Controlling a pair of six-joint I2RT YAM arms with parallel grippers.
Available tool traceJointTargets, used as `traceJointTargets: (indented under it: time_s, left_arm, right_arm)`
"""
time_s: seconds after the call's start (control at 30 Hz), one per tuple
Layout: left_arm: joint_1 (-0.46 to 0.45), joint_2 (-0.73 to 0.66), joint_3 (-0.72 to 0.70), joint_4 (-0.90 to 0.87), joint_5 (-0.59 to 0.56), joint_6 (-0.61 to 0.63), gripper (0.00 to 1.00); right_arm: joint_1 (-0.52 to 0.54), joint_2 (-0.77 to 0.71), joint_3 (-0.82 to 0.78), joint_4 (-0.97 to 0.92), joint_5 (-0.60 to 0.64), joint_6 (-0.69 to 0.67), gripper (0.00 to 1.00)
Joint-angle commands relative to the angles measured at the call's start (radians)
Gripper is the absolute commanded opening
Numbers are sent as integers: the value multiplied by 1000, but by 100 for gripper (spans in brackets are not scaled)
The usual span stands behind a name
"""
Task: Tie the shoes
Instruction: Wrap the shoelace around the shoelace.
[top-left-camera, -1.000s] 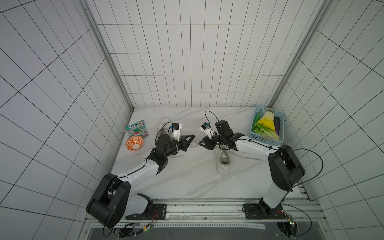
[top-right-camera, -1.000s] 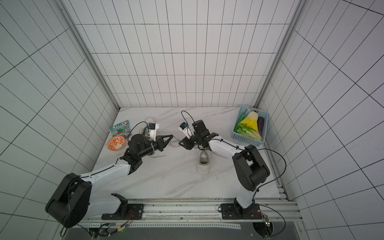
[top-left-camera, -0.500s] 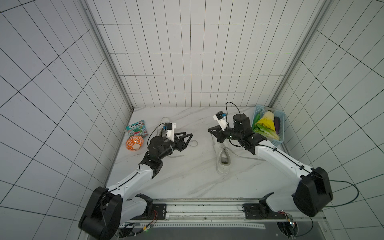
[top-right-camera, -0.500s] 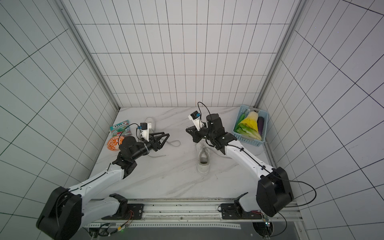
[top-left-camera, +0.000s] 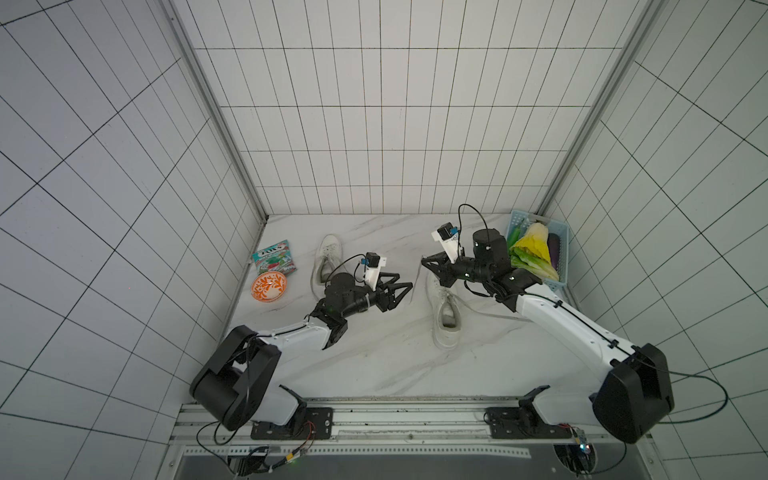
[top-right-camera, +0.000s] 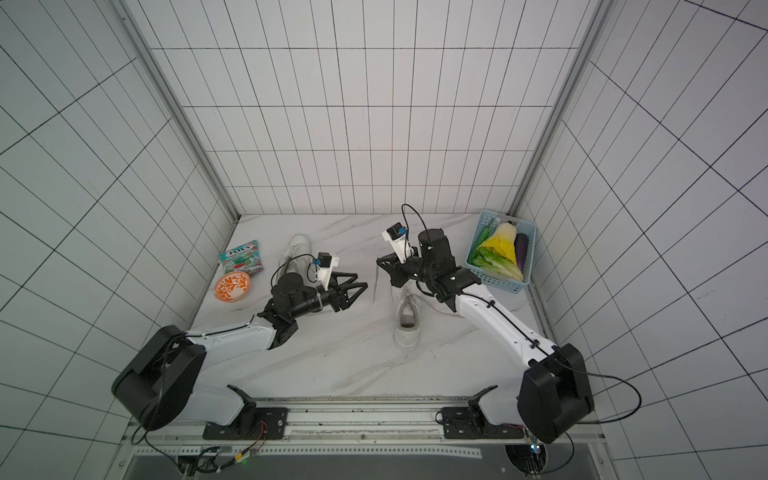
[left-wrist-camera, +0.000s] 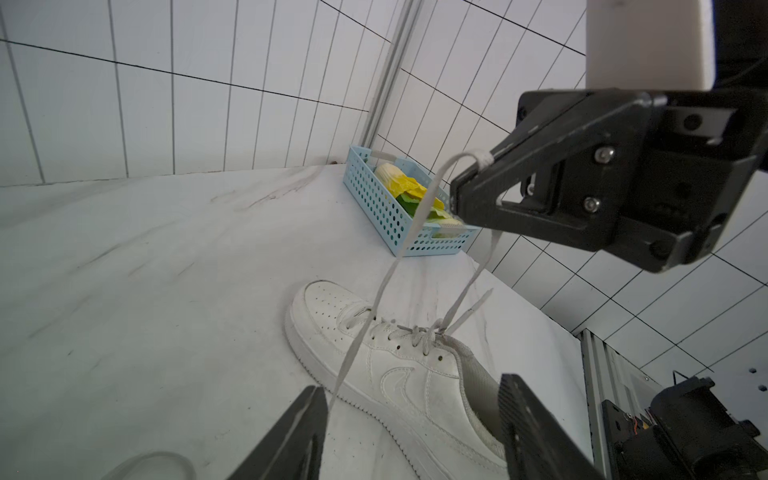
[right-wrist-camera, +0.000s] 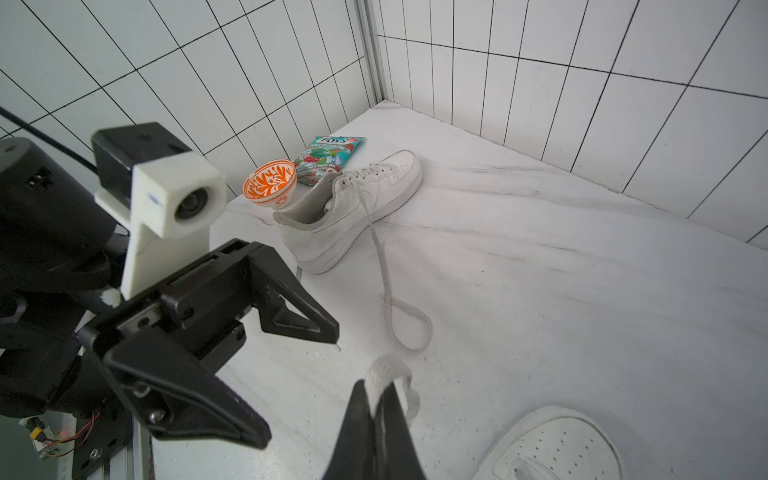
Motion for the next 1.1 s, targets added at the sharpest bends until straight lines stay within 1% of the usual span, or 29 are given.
traceJointTargets:
  time_s: [0.0,0.13,0.2,0.27,0.33,0.4,0.7,0.87,0.93,1.0,1.07]
  left_arm:
    - [-25,79,49,169,7,68,65]
    - [-34,171,74,274,4,50,65]
    - [-45,194,67,329,8,48,62]
    - [-62,209,69,352,21,45,57]
    - [-87,224,84,345,28,48,51]
    - [-115,245,114,324,30,61,49]
    - [-167,337,277,180,-5,73,48]
    - [-182,355,308,126,-55,90,47]
    - [-182,356,309,126,-53,87,42]
    - [-181,352,311,126,-47,85,32]
    - [-181,349,312,127,-42,83,20]
  right_arm:
    - [-6,-25,-12,-43,5,16,0]
    - [-19,-32,-7,-71,45,51,0]
    - [-40,-29,3,-94,51,97,0]
    - [-57,-30,8,-111,48,140,0]
    - [-62,-36,10,-124,52,159,0]
    - [-63,-41,10,-134,69,178,0]
    - [-65,-46,8,-141,77,224,0]
    - [-65,-49,7,-132,70,238,0]
    - [-64,-51,5,-132,69,240,0]
    - [-65,-51,3,-132,73,241,0]
    - [-67,-51,2,-133,73,241,0]
